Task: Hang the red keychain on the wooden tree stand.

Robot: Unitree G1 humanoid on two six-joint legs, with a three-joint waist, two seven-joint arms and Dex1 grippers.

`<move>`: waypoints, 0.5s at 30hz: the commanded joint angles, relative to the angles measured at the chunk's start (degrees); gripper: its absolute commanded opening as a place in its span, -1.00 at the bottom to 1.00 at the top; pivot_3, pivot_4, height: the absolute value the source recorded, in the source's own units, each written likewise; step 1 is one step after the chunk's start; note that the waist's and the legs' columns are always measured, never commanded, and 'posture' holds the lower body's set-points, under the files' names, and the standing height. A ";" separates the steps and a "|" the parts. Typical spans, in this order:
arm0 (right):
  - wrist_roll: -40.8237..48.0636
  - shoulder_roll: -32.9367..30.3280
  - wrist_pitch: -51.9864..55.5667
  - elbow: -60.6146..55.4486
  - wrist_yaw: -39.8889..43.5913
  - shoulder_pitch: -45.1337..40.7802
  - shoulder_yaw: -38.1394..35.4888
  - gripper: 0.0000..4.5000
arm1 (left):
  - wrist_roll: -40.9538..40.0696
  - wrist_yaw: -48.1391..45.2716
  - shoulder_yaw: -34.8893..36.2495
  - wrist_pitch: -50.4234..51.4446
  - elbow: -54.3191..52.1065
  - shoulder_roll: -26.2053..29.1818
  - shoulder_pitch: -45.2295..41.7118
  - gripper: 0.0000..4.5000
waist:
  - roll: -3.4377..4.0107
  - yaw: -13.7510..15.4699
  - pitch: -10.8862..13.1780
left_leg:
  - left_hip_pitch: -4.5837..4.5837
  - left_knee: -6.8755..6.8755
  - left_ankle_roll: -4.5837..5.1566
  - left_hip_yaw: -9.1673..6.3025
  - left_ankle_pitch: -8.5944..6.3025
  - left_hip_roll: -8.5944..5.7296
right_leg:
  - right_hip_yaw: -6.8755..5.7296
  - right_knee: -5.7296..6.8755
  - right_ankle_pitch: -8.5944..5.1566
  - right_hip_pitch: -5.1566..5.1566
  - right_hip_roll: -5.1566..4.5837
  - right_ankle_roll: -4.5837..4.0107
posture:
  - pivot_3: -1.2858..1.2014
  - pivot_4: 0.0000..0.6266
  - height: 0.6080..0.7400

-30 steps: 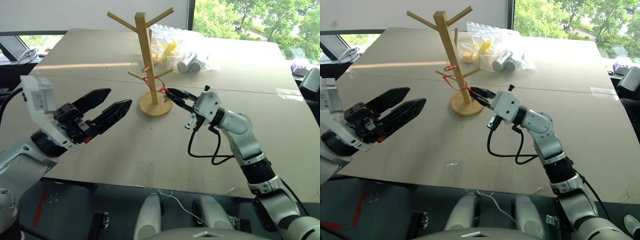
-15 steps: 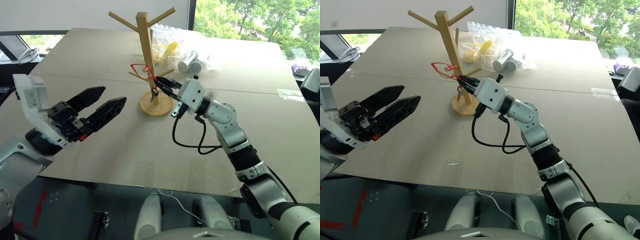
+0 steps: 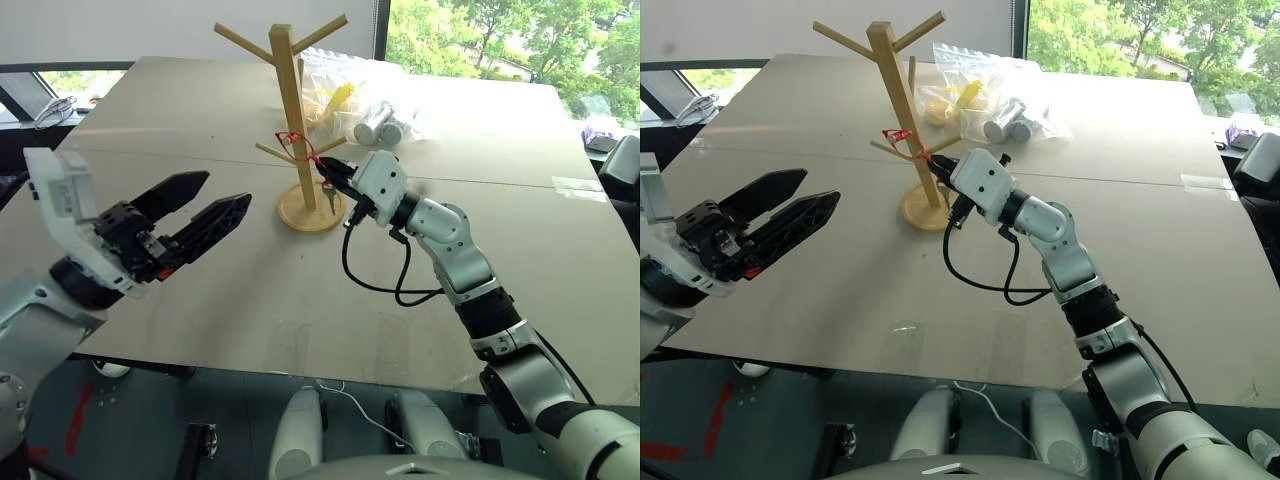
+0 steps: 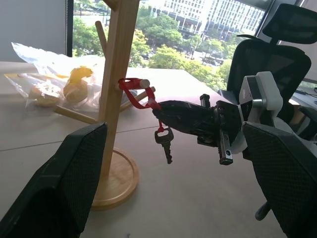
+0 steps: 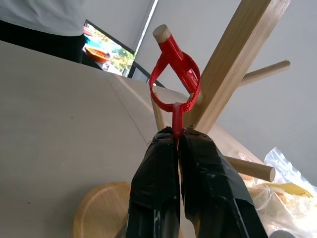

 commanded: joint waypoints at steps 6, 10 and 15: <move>8.72 -8.08 9.79 -9.86 10.45 1.35 -3.58 0.76 | 5.76 -5.59 -1.06 1.45 5.53 6.97 -2.37 1.00 | 0.02 0.16 0.03 | -0.04 -0.01 0.01 0.00 0.00 0.00 | -0.01 -0.03 0.00 -0.02 0.00 0.00 | 0.03 -0.52 1.00; 16.87 -14.11 21.49 -16.55 14.80 1.40 -7.70 0.99 | 9.57 -10.78 -1.62 2.80 9.76 10.86 -3.89 1.00 | 0.04 0.12 0.07 | -0.08 -0.03 0.01 0.04 -0.01 -0.01 | 0.00 -0.04 -0.01 -0.06 -0.01 0.00 | 0.03 -0.52 1.00; 40.79 -25.68 51.92 -29.19 18.46 -1.67 -17.82 0.99 | 15.70 -22.75 -5.91 2.66 19.03 18.23 -10.20 1.00 | 0.17 0.15 0.28 | -0.20 -0.08 0.01 0.05 0.00 -0.01 | 0.01 0.00 -0.01 -0.23 0.00 -0.01 | 0.03 -0.52 1.00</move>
